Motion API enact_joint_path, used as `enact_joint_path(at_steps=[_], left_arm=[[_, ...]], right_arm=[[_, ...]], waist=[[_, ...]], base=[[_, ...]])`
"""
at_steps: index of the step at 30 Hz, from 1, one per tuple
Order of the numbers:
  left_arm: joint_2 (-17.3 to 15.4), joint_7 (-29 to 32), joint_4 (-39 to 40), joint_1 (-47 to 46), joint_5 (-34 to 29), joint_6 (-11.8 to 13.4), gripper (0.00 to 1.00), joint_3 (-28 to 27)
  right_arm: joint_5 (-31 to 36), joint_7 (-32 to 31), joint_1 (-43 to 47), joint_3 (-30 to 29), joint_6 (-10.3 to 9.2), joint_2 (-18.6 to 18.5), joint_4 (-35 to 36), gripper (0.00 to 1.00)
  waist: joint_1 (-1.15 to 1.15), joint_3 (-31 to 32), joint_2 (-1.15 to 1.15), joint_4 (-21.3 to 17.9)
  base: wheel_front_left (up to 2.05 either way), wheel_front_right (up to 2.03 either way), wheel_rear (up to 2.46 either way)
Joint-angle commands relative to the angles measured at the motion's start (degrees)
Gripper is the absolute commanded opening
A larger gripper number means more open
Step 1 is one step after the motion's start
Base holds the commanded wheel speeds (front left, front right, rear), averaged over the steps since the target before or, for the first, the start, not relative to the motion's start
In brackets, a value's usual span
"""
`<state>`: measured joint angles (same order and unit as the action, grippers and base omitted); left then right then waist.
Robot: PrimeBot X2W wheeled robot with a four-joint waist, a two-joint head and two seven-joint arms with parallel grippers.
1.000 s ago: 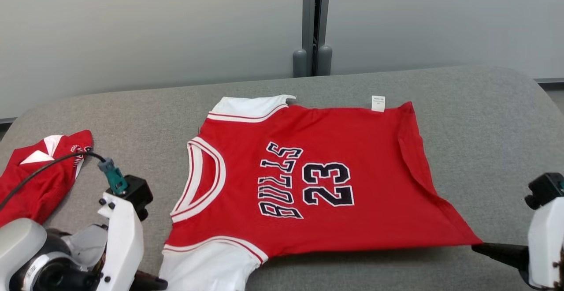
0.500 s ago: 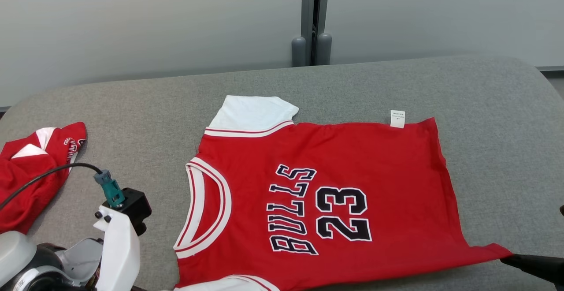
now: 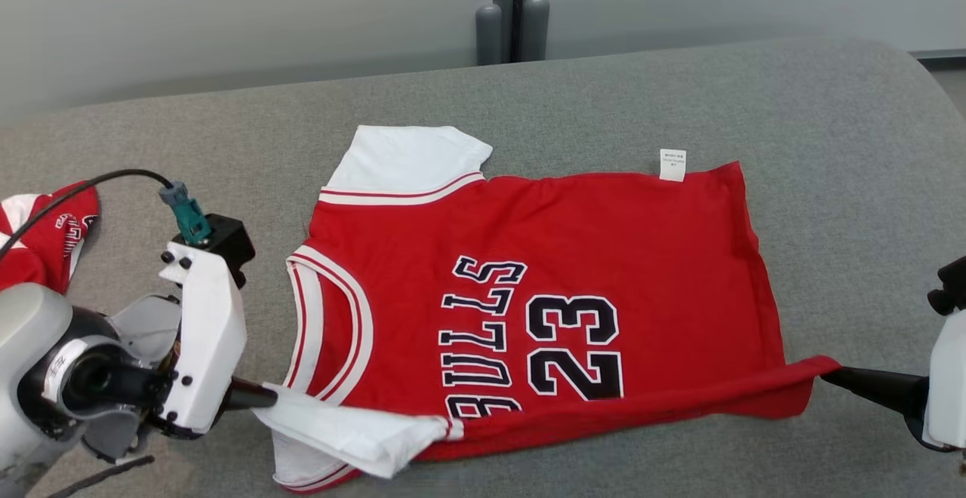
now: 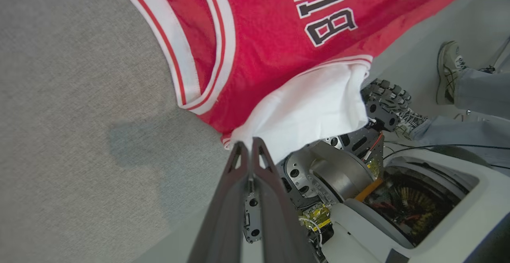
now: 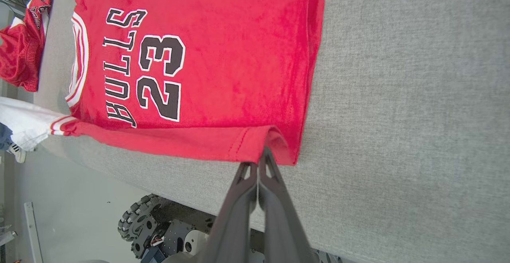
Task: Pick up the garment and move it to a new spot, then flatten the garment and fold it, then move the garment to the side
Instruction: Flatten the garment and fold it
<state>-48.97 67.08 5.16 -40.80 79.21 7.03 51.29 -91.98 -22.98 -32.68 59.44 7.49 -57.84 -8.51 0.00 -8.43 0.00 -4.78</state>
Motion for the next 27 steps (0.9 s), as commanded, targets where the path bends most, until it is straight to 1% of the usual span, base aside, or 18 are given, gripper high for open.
enact_joint_path(at_steps=[1,4,9,16,19,20,21,22,23,27], left_arm=[[0.1,0.3,-1.2,-1.2,-0.6,-0.4,0.0,0.1],[0.7,0.8,-4.5,-3.1,-2.3,-1.1,0.0,0.5],[1.7,0.5,-7.7,-4.5,-2.5,-2.3,0.0,-0.1],[4.8,-0.7,-11.4,-6.2,-3.4,-3.0,0.0,0.1],[6.1,-2.3,-13.4,-7.0,-3.9,-3.7,0.0,-0.1],[6.5,-3.2,-14.1,-7.2,-4.4,-4.1,0.07,-0.3],[6.9,-3.8,-14.7,-7.2,-4.8,-4.5,0.37,-0.2],[7.3,-4.2,-15.3,-7.2,-5.1,-4.8,1.0,-0.1],[7.6,-4.6,-16.0,-7.2,-5.2,-5.1,1.0,0.0],[8.6,-6.2,-18.0,-7.0,-5.8,-5.8,1.0,0.0]], right_arm=[[-0.2,0.0,-0.6,-0.1,0.01,0.3,-0.8,0.0],[0.2,0.2,-1.9,0.3,0.01,1.7,-2.8,0.0],[0.2,0.8,-3.5,0.5,0.01,4.2,-4.4,0.0],[1.4,1.3,-6.3,1.1,0.01,8.1,-7.2,0.0],[1.8,1.4,-7.3,1.3,0.01,9.9,-8.5,0.0],[1.9,1.5,-7.6,1.3,0.01,10.3,-8.9,0.0],[2.3,2.0,-7.8,1.2,0.01,10.6,-9.4,0.16],[2.4,2.3,-8.0,1.1,0.01,11.1,-9.9,0.64],[2.6,2.5,-8.0,1.1,0.01,11.5,-10.2,1.0],[3.1,3.8,-7.8,0.6,0.01,12.1,-11.4,1.0]], waist=[[0.0,-0.6,0.0,-0.6],[0.0,-1.3,0.0,-1.3],[0.0,-2.4,0.0,-2.3],[0.0,-4.6,0.0,-3.1],[0.0,-5.3,0.0,-3.3],[0.0,-5.4,0.0,-3.3],[0.0,-5.5,0.0,-3.4],[0.0,-5.5,0.0,-3.4],[0.0,-5.5,0.0,-3.4],[0.0,-4.6,0.0,-3.1]], base=[[0.0,0.0,0.0],[0.0,0.0,0.0],[0.0,0.0,0.0],[0.0,0.0,0.0],[0.0,0.0,0.0],[0.0,0.0,0.0],[0.0,0.0,0.0],[0.0,0.0,0.0],[0.0,0.0,0.0],[0.0,0.0,0.0]])
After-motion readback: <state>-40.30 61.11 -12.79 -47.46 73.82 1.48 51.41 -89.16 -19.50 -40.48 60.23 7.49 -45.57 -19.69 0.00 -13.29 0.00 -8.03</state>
